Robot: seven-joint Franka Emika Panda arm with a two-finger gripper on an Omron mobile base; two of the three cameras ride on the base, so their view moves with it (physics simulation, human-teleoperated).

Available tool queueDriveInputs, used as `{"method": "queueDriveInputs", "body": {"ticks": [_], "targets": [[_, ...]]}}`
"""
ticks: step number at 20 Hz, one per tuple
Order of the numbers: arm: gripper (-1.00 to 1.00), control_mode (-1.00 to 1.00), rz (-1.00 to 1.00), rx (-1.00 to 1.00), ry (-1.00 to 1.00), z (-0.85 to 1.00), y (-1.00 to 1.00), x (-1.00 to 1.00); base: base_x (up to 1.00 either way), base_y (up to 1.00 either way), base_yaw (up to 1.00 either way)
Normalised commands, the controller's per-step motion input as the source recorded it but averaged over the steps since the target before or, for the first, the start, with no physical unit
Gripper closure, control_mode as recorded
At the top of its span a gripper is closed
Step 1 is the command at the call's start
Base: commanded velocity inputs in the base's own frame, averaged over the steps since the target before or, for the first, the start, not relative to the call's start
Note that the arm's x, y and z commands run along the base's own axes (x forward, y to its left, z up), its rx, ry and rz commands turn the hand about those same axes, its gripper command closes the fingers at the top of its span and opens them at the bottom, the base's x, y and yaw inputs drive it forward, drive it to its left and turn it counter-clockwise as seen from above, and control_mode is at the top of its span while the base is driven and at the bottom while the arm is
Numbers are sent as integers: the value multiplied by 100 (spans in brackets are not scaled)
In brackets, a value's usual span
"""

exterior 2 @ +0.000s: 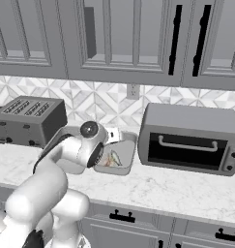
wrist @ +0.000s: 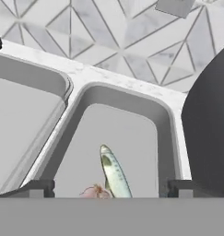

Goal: Place one garlic and one fish in each tupperware on the nearby counter, to pack two identical lunches.

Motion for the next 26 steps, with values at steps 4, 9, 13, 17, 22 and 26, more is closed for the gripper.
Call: {"method": "queueDriveInputs", "body": {"ticks": [4,9,13,17,22,26], "targets": [[-100,-100,-1,0,-22,94,24,-100,0,0,0],[-100,-100,-1,0,-25,100,30,-100,0,0,0],[-100,-100,-4,-1,-19,100,38,-100,0,0,0],[-100,-100,-4,-2,-17,76,33,-97,0,0,0],[-100,-100,1,-9,8,-4,18,-18,0,0,0],[-100,100,5,-3,6,-12,0,-33,-50,-5,17]]}}
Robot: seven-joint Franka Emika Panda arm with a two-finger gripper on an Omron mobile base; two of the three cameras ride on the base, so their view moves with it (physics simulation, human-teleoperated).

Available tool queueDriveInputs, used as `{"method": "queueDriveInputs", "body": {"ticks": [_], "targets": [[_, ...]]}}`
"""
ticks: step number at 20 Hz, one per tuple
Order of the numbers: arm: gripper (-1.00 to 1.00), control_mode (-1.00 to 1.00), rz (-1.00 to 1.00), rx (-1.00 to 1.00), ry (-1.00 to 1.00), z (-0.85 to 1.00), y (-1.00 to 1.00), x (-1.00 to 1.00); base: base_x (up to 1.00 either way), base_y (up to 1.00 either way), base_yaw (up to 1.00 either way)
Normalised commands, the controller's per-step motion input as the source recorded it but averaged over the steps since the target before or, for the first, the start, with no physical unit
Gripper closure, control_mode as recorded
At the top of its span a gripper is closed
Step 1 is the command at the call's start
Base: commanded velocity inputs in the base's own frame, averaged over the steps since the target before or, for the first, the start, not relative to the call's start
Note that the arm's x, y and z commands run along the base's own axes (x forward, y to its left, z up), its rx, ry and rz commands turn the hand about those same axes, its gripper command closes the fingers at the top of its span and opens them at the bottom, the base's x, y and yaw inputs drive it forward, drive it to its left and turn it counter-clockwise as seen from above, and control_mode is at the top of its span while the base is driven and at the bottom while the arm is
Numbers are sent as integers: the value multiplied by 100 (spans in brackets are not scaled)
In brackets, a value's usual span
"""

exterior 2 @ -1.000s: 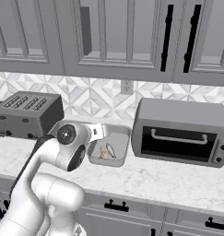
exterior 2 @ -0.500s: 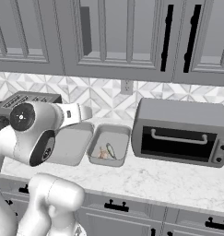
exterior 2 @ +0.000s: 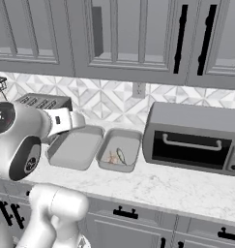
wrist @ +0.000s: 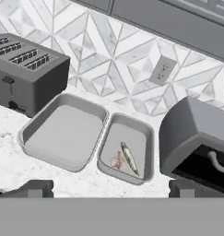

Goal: Place one garlic and one fish in each tupperware on the nearby counter, to pack two identical lunches.

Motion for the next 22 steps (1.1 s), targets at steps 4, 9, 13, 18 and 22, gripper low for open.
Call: {"method": "queueDriveInputs", "body": {"ticks": [4,9,13,18,22], "targets": [[-100,100,0,0,0,0,0,0,-96,-18,57],[-100,100,0,0,0,0,0,0,-61,-8,84],[-100,100,0,0,0,0,0,0,-39,0,92],[-100,100,0,0,0,0,0,0,-38,0,92],[-100,100,0,0,0,0,0,0,-39,27,89]]}}
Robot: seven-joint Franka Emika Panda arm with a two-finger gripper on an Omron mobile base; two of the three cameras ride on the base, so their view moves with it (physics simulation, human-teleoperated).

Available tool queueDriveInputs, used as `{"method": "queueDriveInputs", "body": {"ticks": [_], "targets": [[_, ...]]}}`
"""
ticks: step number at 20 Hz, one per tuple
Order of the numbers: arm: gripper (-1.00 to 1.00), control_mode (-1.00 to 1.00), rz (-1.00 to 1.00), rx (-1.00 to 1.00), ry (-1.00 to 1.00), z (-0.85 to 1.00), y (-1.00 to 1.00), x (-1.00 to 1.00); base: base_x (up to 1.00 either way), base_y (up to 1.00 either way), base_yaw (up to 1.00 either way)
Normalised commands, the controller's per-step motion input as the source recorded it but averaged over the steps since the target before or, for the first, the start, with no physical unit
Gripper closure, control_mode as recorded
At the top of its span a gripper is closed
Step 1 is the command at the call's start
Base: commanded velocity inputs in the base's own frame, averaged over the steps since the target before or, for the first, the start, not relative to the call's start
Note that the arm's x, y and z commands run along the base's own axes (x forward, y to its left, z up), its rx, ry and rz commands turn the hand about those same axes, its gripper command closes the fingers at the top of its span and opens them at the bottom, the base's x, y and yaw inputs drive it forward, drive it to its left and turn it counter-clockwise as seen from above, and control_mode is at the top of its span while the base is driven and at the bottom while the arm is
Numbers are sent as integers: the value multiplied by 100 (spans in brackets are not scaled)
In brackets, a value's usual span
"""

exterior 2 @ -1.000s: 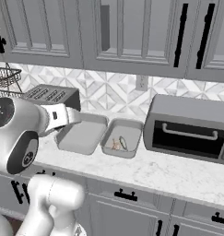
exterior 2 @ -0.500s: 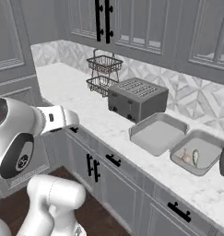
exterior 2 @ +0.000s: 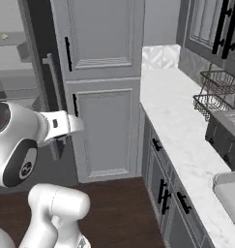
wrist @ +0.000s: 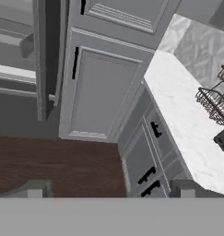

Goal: Place one garlic and one fish in each tupperware on the nearby counter, to pack two identical lunches.

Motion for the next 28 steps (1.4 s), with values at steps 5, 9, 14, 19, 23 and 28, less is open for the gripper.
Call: {"method": "queueDriveInputs", "body": {"ticks": [5,9,14,19,23,28], "targets": [[-100,100,0,0,0,0,0,0,-58,90,69],[-100,100,0,0,0,0,0,0,-24,100,35],[-100,100,0,0,0,0,0,0,60,95,-11],[-100,100,0,0,0,0,0,0,100,39,-12],[-100,100,0,0,0,0,0,0,100,-44,6],[-100,100,0,0,0,0,0,0,100,2,2]]}}
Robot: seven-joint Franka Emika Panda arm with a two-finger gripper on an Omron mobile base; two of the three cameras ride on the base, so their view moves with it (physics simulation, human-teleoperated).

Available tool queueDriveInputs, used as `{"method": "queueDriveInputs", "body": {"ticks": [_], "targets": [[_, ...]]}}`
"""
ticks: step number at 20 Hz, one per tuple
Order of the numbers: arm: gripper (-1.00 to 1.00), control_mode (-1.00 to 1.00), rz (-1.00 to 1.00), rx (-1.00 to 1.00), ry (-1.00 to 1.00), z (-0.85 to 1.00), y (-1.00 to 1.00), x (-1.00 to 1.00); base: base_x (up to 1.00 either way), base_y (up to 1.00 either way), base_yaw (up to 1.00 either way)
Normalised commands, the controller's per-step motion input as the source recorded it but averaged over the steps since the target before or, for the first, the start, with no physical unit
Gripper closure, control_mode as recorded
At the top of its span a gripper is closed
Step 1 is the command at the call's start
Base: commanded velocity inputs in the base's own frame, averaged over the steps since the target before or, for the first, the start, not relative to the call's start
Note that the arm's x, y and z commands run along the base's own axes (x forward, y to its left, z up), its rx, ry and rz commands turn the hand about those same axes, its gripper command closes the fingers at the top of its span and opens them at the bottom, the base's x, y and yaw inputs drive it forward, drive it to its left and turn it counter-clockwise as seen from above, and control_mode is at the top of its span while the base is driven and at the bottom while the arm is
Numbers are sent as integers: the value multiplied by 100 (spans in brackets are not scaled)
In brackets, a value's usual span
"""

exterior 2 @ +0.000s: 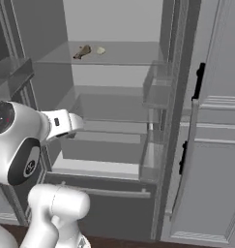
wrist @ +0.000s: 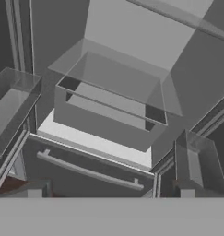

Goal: Place one garlic and one fish in each tupperware on the nearby counter, to pack two identical lunches.

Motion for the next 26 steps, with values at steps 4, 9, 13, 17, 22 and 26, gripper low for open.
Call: {"method": "queueDriveInputs", "body": {"ticks": [4,9,13,17,22,26], "targets": [[-100,100,0,0,0,0,0,0,98,0,1],[-100,100,0,0,0,0,0,0,90,-8,6],[-100,-100,0,4,0,38,0,0,36,0,0],[-100,-100,-3,11,-5,100,0,0,0,0,0],[-100,-100,-9,5,-3,100,0,-3,0,0,0],[-100,-100,-4,12,20,86,6,-4,0,0,0]]}}
